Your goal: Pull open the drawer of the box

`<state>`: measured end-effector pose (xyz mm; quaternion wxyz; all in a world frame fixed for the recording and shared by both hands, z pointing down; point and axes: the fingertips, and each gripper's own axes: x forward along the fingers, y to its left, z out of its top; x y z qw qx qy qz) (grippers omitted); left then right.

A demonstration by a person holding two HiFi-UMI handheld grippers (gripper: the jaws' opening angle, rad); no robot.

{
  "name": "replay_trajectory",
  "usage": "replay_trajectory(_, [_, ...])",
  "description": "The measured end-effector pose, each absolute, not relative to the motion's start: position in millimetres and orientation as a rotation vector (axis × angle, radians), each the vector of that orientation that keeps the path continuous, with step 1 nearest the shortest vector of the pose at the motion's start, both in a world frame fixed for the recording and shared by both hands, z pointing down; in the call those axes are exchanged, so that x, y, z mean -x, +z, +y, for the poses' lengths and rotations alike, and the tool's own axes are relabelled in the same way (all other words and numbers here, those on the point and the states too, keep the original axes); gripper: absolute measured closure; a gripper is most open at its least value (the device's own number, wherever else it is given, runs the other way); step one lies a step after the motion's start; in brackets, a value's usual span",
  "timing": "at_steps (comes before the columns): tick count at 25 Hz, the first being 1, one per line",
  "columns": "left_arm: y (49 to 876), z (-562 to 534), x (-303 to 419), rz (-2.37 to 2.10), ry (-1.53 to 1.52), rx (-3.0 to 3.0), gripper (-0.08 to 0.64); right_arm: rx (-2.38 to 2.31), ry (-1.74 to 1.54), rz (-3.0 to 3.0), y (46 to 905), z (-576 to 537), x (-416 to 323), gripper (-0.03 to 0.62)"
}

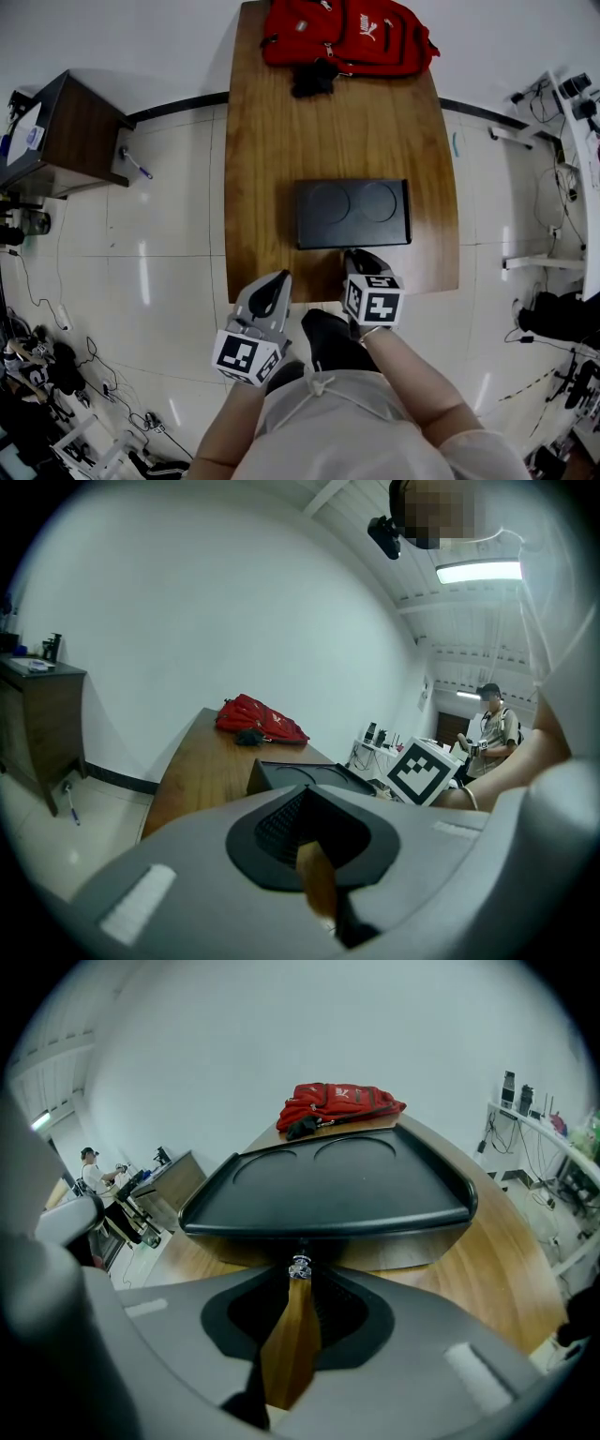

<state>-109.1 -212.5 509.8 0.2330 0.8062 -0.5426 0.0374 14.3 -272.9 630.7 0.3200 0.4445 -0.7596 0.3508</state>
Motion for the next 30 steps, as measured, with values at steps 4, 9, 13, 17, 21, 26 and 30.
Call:
replay_trajectory(4, [507, -198, 114, -1.513, 0.094, -2.205, 0.565, -1.161, 0.933, -1.998, 632, -258, -16, 0.525])
replay_trajectory(9, [503, -178, 111, -1.507, 0.098, -2.216, 0.565, -1.159, 0.953, -1.984, 633, -233, -22, 0.523])
replay_trajectory(13, [500, -164, 106, -1.504, 0.101, -2.227, 0.565, -1.165, 0.977, -1.971, 634, -217, -30, 0.523])
replay_trajectory(17, [493, -152, 103, -1.5, 0.104, -2.238, 0.565, -1.167, 1.0, -1.957, 633, -200, -34, 0.523])
replay_trajectory(21, [489, -143, 103, -1.506, 0.099, -2.247, 0.565, -1.163, 1.011, -1.952, 634, -186, -36, 0.523])
replay_trajectory(26, [488, -128, 102, -1.502, 0.101, -2.255, 0.565, -1.164, 1.018, -1.941, 637, -170, -39, 0.522])
replay_trajectory(30, [490, -121, 101, -1.5, 0.099, -2.255, 0.565, -1.172, 1.021, -1.933, 637, -164, -43, 0.522])
